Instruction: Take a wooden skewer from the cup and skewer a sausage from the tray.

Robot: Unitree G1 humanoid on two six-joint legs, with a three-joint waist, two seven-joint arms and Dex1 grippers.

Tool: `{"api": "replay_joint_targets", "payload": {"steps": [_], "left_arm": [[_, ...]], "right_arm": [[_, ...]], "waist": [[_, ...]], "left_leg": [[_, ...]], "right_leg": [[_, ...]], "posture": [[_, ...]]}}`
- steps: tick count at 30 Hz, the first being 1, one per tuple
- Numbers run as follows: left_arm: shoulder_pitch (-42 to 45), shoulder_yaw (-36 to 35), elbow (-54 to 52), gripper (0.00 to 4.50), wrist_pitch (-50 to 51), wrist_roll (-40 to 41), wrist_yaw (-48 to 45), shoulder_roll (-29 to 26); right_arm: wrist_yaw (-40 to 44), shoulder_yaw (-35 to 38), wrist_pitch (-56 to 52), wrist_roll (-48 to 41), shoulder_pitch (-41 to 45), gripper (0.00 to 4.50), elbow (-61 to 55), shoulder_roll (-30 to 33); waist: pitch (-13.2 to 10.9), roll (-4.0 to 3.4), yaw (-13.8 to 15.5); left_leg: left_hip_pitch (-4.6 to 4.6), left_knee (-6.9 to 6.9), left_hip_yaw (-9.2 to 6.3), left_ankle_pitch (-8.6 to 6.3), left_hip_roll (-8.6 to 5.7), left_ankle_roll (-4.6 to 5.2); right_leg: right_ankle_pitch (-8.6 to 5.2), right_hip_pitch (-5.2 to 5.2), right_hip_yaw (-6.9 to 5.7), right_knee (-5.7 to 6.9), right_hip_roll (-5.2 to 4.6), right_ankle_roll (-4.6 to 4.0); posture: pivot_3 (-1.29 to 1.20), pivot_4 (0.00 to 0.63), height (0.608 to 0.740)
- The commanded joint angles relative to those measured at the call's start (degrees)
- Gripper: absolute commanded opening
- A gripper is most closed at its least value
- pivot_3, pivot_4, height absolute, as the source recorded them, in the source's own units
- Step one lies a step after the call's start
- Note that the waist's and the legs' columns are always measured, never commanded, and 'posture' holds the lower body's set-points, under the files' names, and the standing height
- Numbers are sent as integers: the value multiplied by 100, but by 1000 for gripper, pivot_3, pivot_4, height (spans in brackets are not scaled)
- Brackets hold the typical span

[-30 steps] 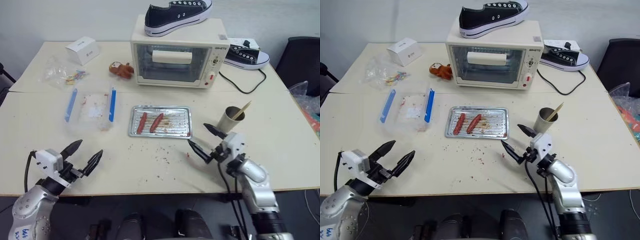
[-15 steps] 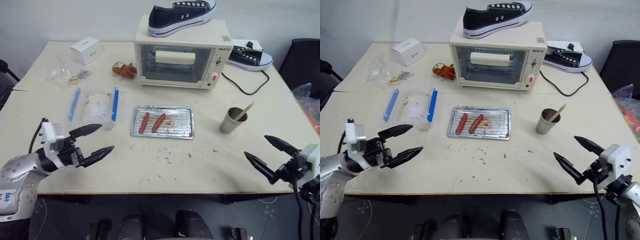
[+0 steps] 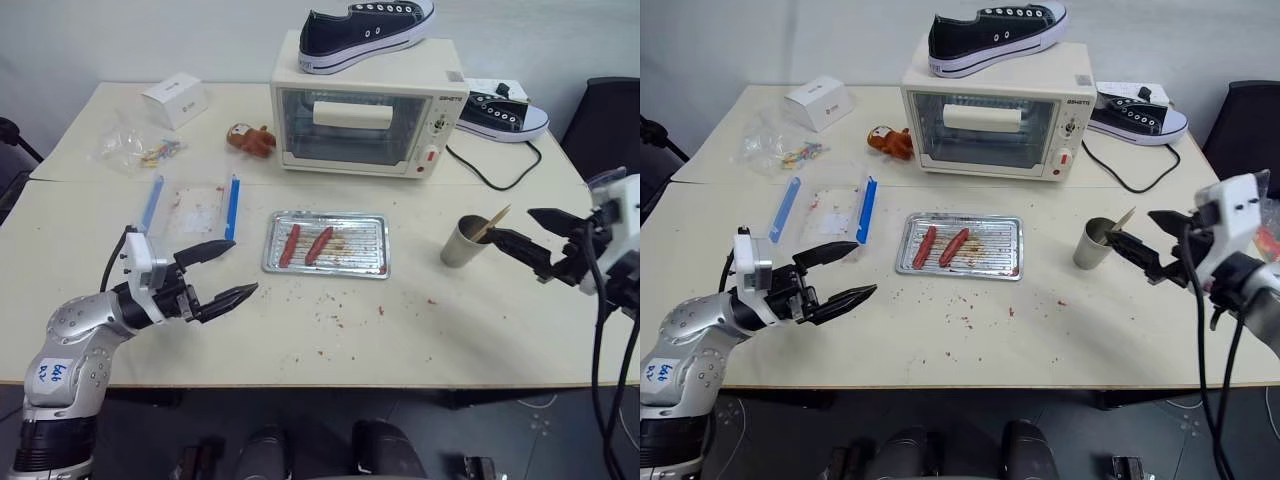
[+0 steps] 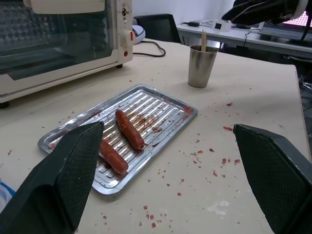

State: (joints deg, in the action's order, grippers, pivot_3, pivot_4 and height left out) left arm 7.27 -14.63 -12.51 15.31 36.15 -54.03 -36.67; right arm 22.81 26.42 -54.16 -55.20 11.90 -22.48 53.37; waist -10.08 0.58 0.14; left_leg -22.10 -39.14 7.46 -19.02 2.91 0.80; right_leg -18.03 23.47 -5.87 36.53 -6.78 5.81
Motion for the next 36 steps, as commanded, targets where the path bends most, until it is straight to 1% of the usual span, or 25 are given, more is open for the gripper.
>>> {"api": "replay_joint_targets", "payload": {"steps": [1,6,12,18,28,36], "left_arm": [[-54,-28,-234,4494,-113,-68,134,74],[-82,4,-339,4494,-102,-96,254,136],[-114,2,-429,4494,-77,-100,354,156],[-147,-9,-502,4494,-48,-88,425,150],[-102,11,-520,4494,-36,-83,486,154],[-83,13,-522,4494,-27,-90,510,145]], "right_arm": [[-656,-280,-483,-37,410,4500,-129,-203],[-1140,-684,-635,416,848,4500,13,-481],[-1253,-929,-648,874,1122,4500,180,-643],[-1194,-977,-629,1217,1295,4500,259,-684],[-1070,-1072,-593,1560,1520,4500,358,-985],[-669,-1168,-624,1695,1602,4500,577,-968]], "waist": [[0,0,-7],[0,0,-7],[0,0,-13],[0,0,-19],[0,0,-14],[0,0,-23]], "left_leg": [[0,0,2,0,-1,0],[-4,0,2,0,-1,0],[-6,0,3,0,-2,0],[-6,0,4,0,-2,0],[-7,1,4,0,0,0],[-7,1,5,0,0,0]], "right_leg": [[0,0,1,0,-1,0],[0,4,0,1,0,0],[0,5,-1,0,1,0],[0,5,-1,0,1,0],[0,6,-1,-2,2,0],[0,7,-1,-2,4,0]], "posture": [[0,150,740],[0,150,740],[0,150,740],[0,150,740],[0,150,740],[0,150,740]]}}
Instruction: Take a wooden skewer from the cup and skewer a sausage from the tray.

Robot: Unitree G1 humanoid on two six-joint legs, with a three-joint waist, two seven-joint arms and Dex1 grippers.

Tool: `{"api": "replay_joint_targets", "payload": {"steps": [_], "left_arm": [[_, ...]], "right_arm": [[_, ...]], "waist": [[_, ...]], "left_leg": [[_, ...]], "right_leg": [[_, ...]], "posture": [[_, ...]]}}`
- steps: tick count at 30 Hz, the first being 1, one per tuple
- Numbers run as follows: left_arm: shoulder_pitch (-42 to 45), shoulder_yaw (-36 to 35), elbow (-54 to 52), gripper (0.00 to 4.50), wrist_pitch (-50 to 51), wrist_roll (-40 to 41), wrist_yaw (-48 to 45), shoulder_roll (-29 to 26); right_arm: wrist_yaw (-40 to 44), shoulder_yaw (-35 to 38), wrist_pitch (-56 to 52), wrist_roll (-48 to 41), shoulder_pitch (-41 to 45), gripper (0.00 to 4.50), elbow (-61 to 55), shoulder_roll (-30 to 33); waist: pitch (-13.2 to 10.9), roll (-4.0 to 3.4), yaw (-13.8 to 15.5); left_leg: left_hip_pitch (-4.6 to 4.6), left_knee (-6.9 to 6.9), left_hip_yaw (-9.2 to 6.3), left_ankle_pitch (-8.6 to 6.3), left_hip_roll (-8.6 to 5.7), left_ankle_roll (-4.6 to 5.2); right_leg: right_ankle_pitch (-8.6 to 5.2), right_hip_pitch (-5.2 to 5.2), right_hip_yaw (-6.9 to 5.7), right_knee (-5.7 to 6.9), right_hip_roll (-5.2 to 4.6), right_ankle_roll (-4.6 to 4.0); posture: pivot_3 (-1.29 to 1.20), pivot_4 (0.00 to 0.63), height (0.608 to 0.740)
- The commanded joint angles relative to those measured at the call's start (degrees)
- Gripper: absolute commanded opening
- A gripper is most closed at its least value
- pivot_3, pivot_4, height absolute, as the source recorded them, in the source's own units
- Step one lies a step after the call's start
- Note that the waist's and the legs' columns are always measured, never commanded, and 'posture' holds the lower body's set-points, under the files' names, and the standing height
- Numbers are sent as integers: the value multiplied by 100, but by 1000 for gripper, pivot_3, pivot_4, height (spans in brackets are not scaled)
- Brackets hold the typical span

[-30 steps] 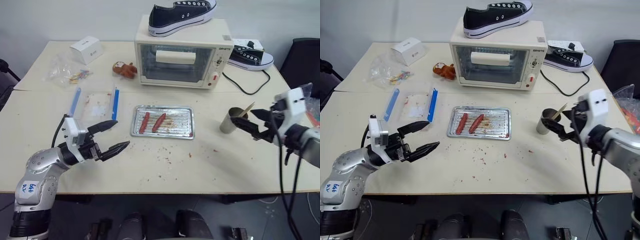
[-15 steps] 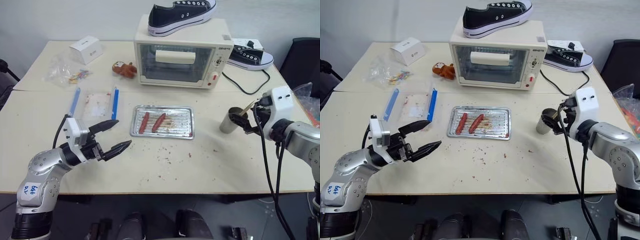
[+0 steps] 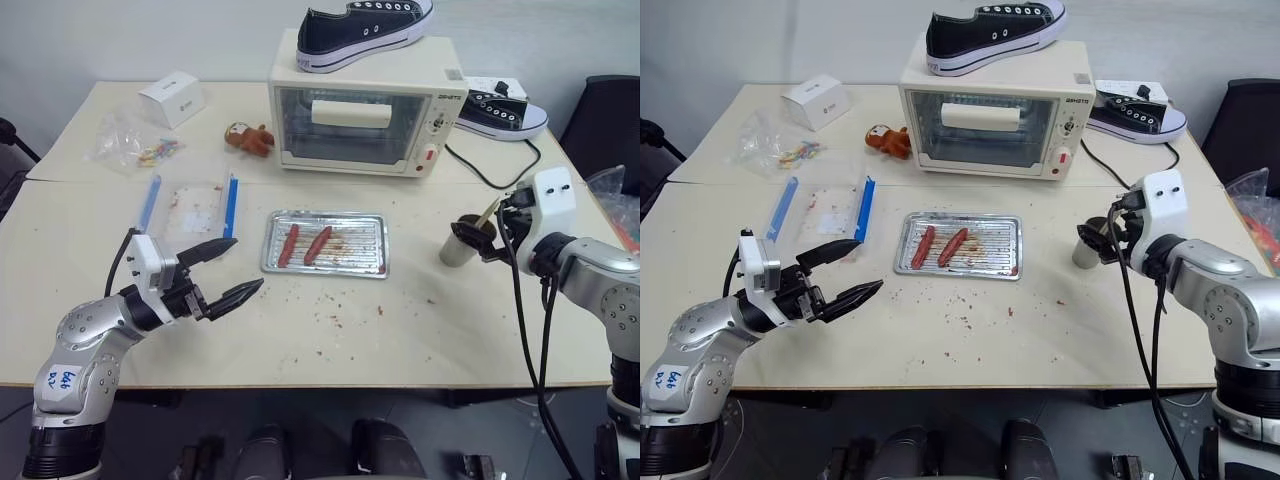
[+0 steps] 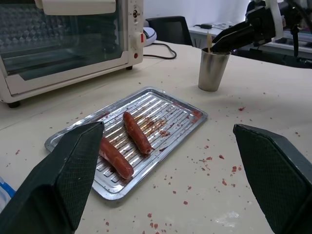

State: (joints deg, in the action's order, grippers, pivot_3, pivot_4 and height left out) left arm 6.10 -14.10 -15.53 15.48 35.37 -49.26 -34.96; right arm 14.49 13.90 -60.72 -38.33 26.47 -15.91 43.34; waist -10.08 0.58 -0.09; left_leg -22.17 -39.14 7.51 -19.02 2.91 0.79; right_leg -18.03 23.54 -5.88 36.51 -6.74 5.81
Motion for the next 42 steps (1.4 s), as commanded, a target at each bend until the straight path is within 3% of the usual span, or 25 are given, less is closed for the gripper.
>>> {"api": "replay_joint_targets", "payload": {"steps": [1,25,36,42], "left_arm": [[33,-43,-223,4494,-40,-10,37,-28],[-10,-86,-181,4494,-99,-28,40,-35],[-52,-71,-143,4494,-190,-64,43,8],[-2,-32,-66,4494,-247,-99,16,29]], "right_arm": [[200,85,29,23,151,4500,-66,40],[1152,-136,722,425,403,4500,324,-322],[2399,-25,981,324,96,4500,96,471],[2583,-40,1452,492,144,4500,167,492]], "waist": [[0,0,0],[0,0,0],[0,0,10],[0,0,-11]], "left_leg": [[0,0,0,0,0,0],[-1,2,0,0,0,0],[-2,3,-3,-1,-1,1],[-1,5,0,-1,1,1]], "right_leg": [[0,0,0,0,0,0],[0,1,-1,-1,-2,0],[0,-1,-3,-5,-5,0],[0,2,-2,-3,1,0]], "posture": [[0,150,740],[0,150,740],[0,150,740],[0,150,740]]}}
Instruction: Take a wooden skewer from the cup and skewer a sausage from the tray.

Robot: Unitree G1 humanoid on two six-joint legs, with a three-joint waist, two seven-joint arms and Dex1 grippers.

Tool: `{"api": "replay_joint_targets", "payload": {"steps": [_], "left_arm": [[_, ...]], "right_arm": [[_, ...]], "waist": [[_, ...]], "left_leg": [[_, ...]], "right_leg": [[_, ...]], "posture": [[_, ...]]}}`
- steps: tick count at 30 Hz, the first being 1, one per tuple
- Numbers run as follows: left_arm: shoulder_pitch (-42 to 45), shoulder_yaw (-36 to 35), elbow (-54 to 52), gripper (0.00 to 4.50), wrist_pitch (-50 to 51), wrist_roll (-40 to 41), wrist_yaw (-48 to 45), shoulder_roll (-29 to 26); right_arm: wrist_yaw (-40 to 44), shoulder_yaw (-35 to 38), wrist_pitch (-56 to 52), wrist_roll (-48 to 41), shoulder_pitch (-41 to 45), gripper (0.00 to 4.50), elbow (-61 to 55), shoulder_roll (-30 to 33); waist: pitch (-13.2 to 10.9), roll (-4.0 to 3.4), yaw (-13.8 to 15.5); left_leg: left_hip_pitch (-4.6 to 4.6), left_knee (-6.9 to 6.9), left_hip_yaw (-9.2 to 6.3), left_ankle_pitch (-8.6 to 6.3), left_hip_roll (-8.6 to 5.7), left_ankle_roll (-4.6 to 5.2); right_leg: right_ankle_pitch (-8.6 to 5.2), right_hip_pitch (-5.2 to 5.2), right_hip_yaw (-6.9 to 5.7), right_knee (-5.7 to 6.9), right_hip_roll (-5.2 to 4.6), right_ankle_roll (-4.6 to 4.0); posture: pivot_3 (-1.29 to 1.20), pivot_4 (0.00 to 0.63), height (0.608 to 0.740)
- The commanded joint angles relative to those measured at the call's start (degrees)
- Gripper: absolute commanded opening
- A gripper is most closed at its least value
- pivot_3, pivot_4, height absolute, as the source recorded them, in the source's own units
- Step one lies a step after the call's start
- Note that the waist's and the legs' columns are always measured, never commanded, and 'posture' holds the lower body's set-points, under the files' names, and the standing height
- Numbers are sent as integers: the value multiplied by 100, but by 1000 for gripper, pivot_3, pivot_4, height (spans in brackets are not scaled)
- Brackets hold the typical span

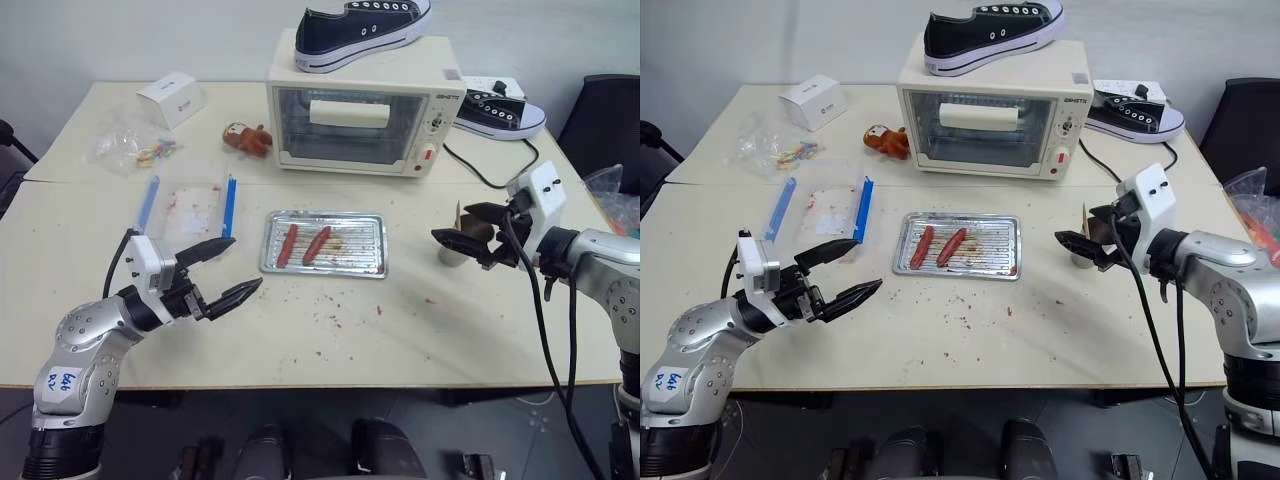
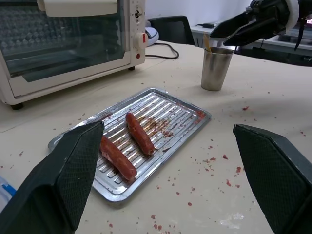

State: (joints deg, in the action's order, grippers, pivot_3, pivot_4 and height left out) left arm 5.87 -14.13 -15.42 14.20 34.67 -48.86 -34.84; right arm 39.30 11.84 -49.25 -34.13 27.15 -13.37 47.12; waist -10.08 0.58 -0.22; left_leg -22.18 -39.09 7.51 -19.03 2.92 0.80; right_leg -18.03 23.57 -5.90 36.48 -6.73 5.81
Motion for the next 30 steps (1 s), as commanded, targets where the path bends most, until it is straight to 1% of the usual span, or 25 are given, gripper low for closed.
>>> {"api": "replay_joint_targets", "payload": {"steps": [1,6,15,30], "left_arm": [[34,-21,-58,4494,-127,-38,-31,23],[91,6,4,4494,-152,-63,-56,39],[119,-19,54,4494,-188,-115,-58,47],[57,-58,21,4494,-270,-127,-28,77]], "right_arm": [[108,143,334,89,74,4500,-75,88],[185,-69,521,208,56,4500,3,-41],[-256,-186,558,684,463,4500,499,-130],[-248,-246,476,765,571,4500,503,-383]], "waist": [[0,0,8],[0,0,21],[0,0,13],[0,0,12]], "left_leg": [[0,0,0,0,0,0],[-1,-1,-1,0,0,0],[0,-2,2,0,0,0],[-1,-2,1,0,0,0]], "right_leg": [[0,0,0,0,-1,0],[0,-1,-1,0,-3,0],[0,0,-1,0,-3,0],[0,0,0,0,-3,0]], "posture": [[0,150,740],[0,150,740],[0,150,740],[0,150,740]]}}
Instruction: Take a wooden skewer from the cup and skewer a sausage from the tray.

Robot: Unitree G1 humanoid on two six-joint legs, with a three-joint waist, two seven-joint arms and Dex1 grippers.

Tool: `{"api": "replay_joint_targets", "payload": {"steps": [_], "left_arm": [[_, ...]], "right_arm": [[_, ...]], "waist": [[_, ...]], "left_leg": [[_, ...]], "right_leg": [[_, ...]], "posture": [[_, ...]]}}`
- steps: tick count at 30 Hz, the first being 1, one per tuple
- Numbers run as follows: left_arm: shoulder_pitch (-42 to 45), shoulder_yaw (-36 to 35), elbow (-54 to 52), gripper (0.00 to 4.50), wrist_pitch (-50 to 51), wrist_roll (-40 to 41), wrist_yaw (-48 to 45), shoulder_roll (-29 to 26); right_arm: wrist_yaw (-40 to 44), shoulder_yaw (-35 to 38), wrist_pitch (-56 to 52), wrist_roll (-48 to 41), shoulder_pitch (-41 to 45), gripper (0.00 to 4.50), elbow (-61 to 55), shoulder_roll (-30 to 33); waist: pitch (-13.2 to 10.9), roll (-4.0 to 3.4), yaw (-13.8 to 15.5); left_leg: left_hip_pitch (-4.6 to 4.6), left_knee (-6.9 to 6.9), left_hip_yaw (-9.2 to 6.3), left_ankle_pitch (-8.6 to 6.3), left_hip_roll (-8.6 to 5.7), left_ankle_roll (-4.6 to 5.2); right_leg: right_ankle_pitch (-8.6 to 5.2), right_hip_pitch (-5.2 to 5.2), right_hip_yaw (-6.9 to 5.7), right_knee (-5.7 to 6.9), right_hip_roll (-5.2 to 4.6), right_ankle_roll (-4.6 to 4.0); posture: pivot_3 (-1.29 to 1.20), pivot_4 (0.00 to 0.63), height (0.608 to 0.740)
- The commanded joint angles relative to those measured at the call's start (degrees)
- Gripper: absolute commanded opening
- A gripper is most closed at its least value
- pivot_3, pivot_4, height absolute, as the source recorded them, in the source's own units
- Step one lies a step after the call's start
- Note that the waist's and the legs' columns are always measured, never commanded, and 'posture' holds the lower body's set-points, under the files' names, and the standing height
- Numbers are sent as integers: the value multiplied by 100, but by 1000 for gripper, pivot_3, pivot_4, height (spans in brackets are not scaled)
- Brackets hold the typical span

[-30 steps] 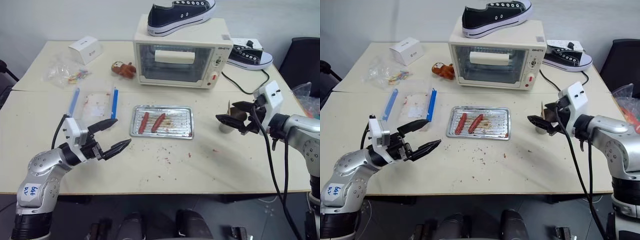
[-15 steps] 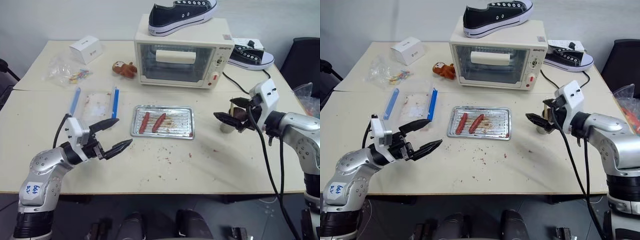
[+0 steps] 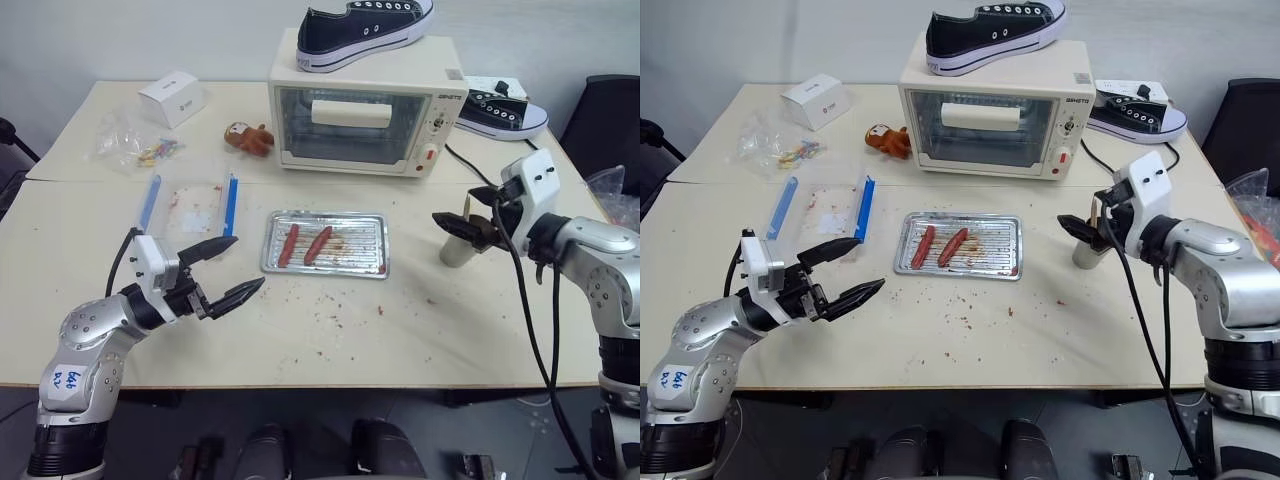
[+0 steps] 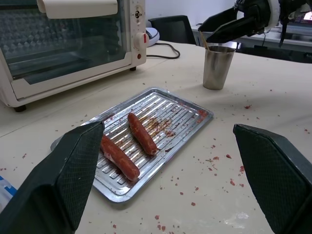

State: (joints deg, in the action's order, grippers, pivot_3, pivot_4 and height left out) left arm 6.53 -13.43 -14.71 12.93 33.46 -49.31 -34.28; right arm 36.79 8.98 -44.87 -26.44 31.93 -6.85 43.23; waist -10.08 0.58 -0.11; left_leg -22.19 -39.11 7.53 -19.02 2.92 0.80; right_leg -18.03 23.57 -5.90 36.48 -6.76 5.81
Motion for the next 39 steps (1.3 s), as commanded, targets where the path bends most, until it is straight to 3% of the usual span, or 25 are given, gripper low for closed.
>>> {"api": "replay_joint_targets", "payload": {"steps": [1,20,34,39], "left_arm": [[-20,-130,-37,4494,-156,-9,11,24],[-96,-137,102,4494,-327,17,-67,16],[-56,-82,26,4494,-274,2,20,31],[-76,-84,11,4500,-275,1,26,23]], "right_arm": [[29,37,21,-18,78,4500,-179,13],[627,-38,101,-52,-211,4500,-553,196],[708,86,299,154,-327,4500,27,414],[689,87,394,118,-275,3249,29,293]], "waist": [[0,0,1],[0,0,2],[0,0,0],[0,0,0]], "left_leg": [[0,0,0,0,0,0],[0,0,-1,0,0,0],[0,0,0,0,0,0],[0,0,0,0,0,0]], "right_leg": [[0,0,0,0,0,0],[0,0,0,0,0,0],[0,0,0,0,0,0],[0,0,0,0,0,0]], "posture": [[0,150,740],[0,150,740],[0,150,740],[0,150,740]]}}
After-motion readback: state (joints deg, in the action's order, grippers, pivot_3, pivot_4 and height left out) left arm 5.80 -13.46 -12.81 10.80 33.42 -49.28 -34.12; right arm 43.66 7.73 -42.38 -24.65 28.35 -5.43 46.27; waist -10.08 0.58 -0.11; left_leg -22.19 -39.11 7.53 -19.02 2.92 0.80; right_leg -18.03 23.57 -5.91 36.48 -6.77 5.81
